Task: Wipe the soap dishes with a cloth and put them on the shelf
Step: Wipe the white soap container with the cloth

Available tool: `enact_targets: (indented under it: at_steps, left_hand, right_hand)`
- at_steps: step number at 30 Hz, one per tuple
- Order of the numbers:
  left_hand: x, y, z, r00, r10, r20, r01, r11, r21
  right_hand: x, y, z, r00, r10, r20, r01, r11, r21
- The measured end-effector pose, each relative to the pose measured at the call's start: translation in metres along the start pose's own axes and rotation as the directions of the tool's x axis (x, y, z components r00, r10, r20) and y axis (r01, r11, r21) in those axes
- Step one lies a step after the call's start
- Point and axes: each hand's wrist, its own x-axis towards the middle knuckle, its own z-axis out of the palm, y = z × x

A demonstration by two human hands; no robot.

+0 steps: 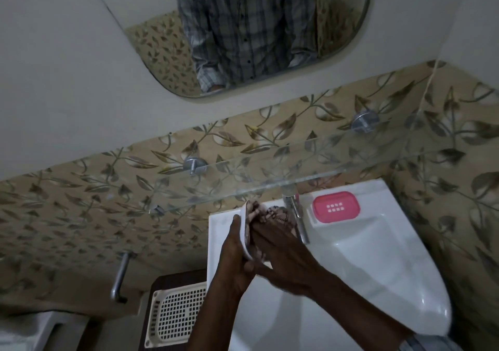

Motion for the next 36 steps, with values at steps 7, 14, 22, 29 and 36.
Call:
enact_targets:
  at_steps: [7,14,22,29,36]
  left_hand:
    - [-0.007,0.010,0.001,0.989,0.084,0.118,-0.087,0.996,0.018]
    - [-0.015,-0.002,0.004,0.927,0.363,0.091,-0.373,0.887,0.273]
    - [-0.027,-0.031,-0.024,0.899,0.373,0.230,-0.431,0.662,0.613]
    - [-0.032,-0.013,-0.024,0.916,0.344,0.207,-0.402,0.799,0.448]
    - [-0.031,-0.035,-0.015,0.892,0.439,0.111,-0.406,0.666,0.626]
  right_hand:
    - [0.001,0.006,-0.014,0.980,-0.196,-0.034,0.196,0.981,-0.015]
    - [0.016,-0.024,-0.027,0.911,0.385,0.150,-0.351,0.528,0.774]
    - [0.029,-0.019,-0.042,0.742,0.440,0.506,-0.399,-0.318,0.860]
    - [0.003,-0.018,-0.009,0.989,0.145,0.008,-0.121,0.793,0.597]
    - [0.002,-0.024,-0.010,0.910,0.414,0.014,-0.326,0.695,0.641]
